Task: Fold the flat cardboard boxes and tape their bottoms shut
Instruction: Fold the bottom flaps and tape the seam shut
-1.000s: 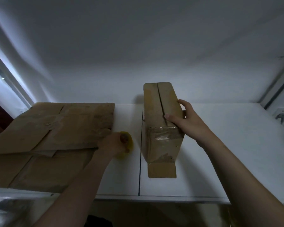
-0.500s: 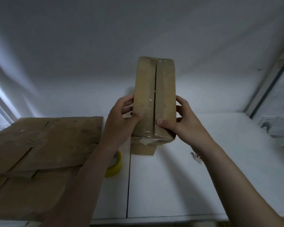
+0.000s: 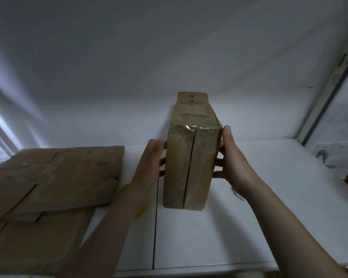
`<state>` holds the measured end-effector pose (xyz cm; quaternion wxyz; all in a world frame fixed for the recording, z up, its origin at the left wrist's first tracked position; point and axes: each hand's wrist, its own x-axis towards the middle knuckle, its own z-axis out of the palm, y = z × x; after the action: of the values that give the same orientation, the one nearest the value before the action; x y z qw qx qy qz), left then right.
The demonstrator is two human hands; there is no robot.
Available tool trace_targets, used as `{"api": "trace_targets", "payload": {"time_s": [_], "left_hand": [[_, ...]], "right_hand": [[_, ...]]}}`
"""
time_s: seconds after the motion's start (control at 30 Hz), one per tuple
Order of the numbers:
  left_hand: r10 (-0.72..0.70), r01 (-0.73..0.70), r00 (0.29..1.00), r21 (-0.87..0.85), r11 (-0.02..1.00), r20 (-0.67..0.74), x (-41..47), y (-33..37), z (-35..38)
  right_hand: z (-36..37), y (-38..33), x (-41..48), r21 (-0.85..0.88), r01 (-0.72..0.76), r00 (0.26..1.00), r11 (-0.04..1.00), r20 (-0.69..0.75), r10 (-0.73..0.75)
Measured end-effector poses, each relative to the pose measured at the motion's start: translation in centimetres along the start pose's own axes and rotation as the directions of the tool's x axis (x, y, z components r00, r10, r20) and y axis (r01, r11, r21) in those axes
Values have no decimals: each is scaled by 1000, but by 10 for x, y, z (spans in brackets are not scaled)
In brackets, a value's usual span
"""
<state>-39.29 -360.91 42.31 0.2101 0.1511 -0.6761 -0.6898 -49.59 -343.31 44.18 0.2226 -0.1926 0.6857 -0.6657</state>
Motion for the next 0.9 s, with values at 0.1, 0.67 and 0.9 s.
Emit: {"api": "trace_targets", "payload": {"time_s": [0.1,0.67,0.9], "left_hand": [[-12,8,999,-130,992,-32,3,-8,-1],[126,-125,992,-33,992,32,-1,-6,-19],[92,-95,995,84,992,37,-6,-6,-14]], "right_hand": [[1,5,4,-9,-24,1000,1000,-7,24],[-6,14,-1,-6,180,980,984,89,-179],[-9,14,-3,-191,186,982,964,22,-185]]}}
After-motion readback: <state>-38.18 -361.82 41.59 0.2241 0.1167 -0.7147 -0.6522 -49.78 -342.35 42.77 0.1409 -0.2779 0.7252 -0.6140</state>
